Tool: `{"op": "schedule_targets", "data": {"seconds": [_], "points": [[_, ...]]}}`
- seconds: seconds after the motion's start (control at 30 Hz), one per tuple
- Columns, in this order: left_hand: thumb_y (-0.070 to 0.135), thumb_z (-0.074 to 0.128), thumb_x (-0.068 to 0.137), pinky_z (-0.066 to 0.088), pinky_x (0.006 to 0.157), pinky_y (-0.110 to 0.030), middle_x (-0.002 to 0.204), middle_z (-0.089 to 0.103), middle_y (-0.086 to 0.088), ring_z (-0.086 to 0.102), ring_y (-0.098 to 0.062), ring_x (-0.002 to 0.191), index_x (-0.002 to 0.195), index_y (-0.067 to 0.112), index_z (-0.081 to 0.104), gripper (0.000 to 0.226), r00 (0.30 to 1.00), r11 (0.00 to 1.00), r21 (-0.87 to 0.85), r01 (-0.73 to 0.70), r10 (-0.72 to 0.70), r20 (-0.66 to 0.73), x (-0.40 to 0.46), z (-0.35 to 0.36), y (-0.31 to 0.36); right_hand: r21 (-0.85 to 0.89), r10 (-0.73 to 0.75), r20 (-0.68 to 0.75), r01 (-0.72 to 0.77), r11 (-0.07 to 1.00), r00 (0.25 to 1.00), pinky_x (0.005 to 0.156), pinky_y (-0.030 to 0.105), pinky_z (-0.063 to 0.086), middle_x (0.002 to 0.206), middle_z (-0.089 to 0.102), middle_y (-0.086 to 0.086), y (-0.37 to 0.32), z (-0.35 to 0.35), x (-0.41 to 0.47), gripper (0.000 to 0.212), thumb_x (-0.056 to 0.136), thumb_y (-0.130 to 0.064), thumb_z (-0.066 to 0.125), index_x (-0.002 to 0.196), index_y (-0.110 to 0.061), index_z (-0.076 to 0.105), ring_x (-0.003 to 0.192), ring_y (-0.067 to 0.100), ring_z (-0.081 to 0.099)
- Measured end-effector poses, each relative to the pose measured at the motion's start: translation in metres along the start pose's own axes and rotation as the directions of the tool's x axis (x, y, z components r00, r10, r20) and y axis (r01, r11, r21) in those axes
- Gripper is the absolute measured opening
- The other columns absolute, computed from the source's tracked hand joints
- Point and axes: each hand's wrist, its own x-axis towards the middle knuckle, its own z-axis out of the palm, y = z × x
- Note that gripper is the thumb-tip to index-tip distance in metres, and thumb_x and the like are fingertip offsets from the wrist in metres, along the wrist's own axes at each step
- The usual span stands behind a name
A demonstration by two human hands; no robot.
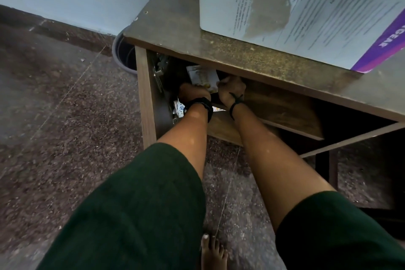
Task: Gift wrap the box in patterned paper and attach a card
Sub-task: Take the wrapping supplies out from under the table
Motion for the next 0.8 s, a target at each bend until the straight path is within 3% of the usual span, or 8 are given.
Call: {"op": "schedule_targets", "data": {"seconds": [0.13, 0.23, 0.33, 0.4, 0.47, 0.63, 0.7, 0.8], "points": [[0.012, 0.052, 0.094, 0.042, 0.088, -0.027, 0.125, 0.060, -0.017, 0.054, -0.028, 0.119, 0.119, -0.006, 0.059, 0.031, 0.997, 0.999, 0.028, 0.018, -0.020, 0.073, -0.023, -0.008, -0.003, 0.216, 0.131, -0.025, -0.122, 0.969, 0.991, 0.091, 0.035, 0.050, 0.114, 0.066, 0.021, 0.009, -0.006, -0.014, 0.024, 0.086, -0.011, 0.063, 0.105, 0.003, 0.069, 0.110, 0.032, 0.061], [0.004, 0.058, 0.089, 0.043, 0.087, -0.030, 0.120, 0.062, -0.020, 0.056, -0.032, 0.116, 0.114, -0.007, 0.062, 0.028, 0.995, 0.998, -0.054, 0.042, -0.037, 0.088, -0.056, -0.019, -0.005, 0.453, 0.236, 0.185, -0.296, 0.841, 0.954, 0.091, 0.038, 0.050, 0.125, 0.058, 0.024, 0.019, -0.017, -0.039, 0.026, 0.092, -0.003, 0.055, 0.115, 0.007, 0.059, 0.112, 0.035, 0.058], [0.000, 0.058, 0.089, 0.044, 0.081, -0.025, 0.118, 0.063, -0.021, 0.058, -0.032, 0.113, 0.109, -0.010, 0.062, 0.023, 0.992, 0.993, -0.096, 0.067, -0.057, 0.109, -0.091, -0.032, -0.006, 0.579, 0.285, 0.295, -0.408, 0.706, 0.912, 0.062, 0.020, 0.046, 0.136, 0.049, 0.023, 0.029, -0.036, -0.078, 0.014, 0.097, -0.001, 0.045, 0.100, 0.000, 0.058, 0.079, 0.019, 0.055], [0.000, 0.057, 0.090, 0.041, 0.072, -0.018, 0.117, 0.063, -0.018, 0.058, -0.029, 0.112, 0.111, -0.009, 0.061, 0.023, 0.990, 0.993, -0.083, 0.079, -0.069, 0.124, -0.118, -0.044, -0.008, 0.627, 0.322, 0.312, -0.448, 0.637, 0.894, 0.052, 0.015, 0.043, 0.133, 0.051, 0.021, 0.036, -0.050, -0.110, 0.015, 0.097, -0.002, 0.046, 0.105, 0.000, 0.057, 0.067, 0.010, 0.047], [0.000, 0.057, 0.090, 0.044, 0.076, -0.021, 0.118, 0.063, -0.018, 0.059, -0.029, 0.111, 0.113, -0.008, 0.059, 0.024, 0.983, 0.994, -0.062, 0.095, -0.084, 0.165, -0.142, -0.053, -0.014, 0.651, 0.380, 0.276, -0.463, 0.602, 0.883, 0.045, 0.013, 0.045, 0.121, 0.058, 0.018, 0.045, -0.062, -0.141, 0.014, 0.094, -0.002, 0.051, 0.106, 0.001, 0.059, 0.067, 0.010, 0.050], [0.007, 0.062, 0.090, 0.048, 0.083, -0.030, 0.125, 0.059, -0.019, 0.059, -0.031, 0.113, 0.122, -0.004, 0.056, 0.035, 0.961, 0.993, 0.062, 0.101, -0.114, 0.252, -0.205, -0.084, -0.029, 0.708, 0.468, 0.145, -0.422, 0.567, 0.872, 0.043, 0.016, 0.048, 0.107, 0.063, 0.019, 0.063, -0.091, -0.221, 0.015, 0.086, 0.002, 0.063, 0.077, -0.009, 0.057, 0.067, 0.015, 0.058], [0.011, 0.067, 0.086, 0.053, 0.085, -0.035, 0.123, 0.060, -0.019, 0.060, -0.033, 0.109, 0.120, -0.003, 0.056, 0.038, 0.952, 0.994, 0.078, 0.073, -0.093, 0.293, -0.228, -0.097, -0.033, 0.741, 0.482, 0.118, -0.400, 0.539, 0.868, 0.046, 0.017, 0.050, 0.099, 0.063, 0.016, 0.067, -0.103, -0.252, 0.006, 0.085, 0.003, 0.063, 0.084, -0.003, 0.061, 0.065, 0.015, 0.057], [0.015, 0.073, 0.082, 0.056, 0.083, -0.040, 0.117, 0.064, -0.018, 0.064, -0.032, 0.103, 0.113, -0.003, 0.062, 0.038, 0.939, 0.998, 0.065, 0.015, -0.036, 0.342, -0.263, -0.105, -0.037, 0.783, 0.516, 0.039, -0.347, 0.517, 0.856, 0.053, 0.020, 0.050, 0.083, 0.062, 0.011, 0.072, -0.125, -0.295, 0.013, 0.085, 0.003, 0.063, 0.098, 0.005, 0.064, 0.060, 0.013, 0.055]]}}
